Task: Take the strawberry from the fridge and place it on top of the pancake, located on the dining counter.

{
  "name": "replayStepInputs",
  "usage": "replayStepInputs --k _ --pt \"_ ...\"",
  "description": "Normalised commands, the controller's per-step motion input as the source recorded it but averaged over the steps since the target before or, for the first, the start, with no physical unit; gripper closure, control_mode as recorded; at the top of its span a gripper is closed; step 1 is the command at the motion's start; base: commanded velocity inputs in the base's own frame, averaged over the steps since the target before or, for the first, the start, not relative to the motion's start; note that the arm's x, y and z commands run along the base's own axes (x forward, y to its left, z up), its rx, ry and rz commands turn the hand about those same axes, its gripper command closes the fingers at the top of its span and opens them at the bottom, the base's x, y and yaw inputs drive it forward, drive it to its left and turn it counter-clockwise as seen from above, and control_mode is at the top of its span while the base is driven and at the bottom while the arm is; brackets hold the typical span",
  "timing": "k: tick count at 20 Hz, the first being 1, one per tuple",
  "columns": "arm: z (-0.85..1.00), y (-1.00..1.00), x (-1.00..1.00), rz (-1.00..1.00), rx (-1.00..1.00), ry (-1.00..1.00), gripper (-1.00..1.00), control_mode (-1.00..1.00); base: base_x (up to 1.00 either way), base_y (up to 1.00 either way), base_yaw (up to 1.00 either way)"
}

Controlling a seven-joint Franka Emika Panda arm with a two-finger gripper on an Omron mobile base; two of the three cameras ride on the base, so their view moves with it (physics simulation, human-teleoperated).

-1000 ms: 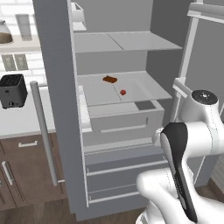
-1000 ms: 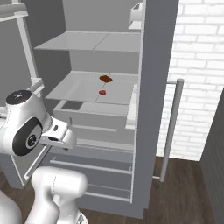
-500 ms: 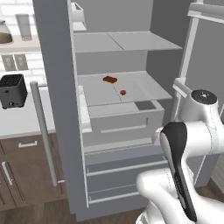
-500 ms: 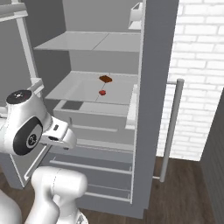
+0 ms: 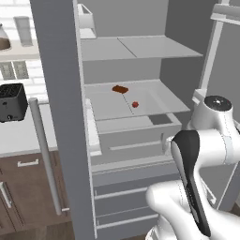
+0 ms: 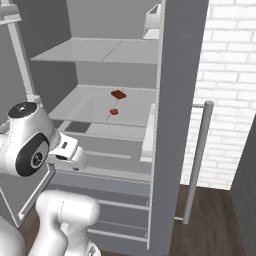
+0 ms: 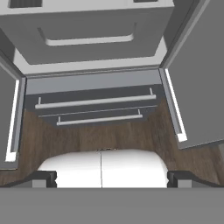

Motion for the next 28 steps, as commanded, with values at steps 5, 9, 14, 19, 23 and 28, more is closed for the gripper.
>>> replayStepInputs --k 5,9,14,19,23,28 --pt "0.0 0.0 0.0 0.0 0.0 0.0 -1.0 1.0 0.34 0.0 0.0" --pt "0.0 0.0 0.0 0.0 0.0 0.0 -1.0 1.0 0.34 0.0 0.0" --pt "0.0 0.0 0.0 0.0 0.0 0.0 -1.0 1.0 0.39 0.0 0.0" --pt "0.0 0.0 0.0 0.0 0.0 0.0 -1.0 1.0 0.43 0.0 0.0" --pt "0.0 0.0 0.0 0.0 0.0 0.0 -1.0 1.0 0.42 0.0 0.0" --pt "0.0 0.0 0.0 0.0 0.0 0.0 -1.0 1.0 0.36 0.0 0.0"
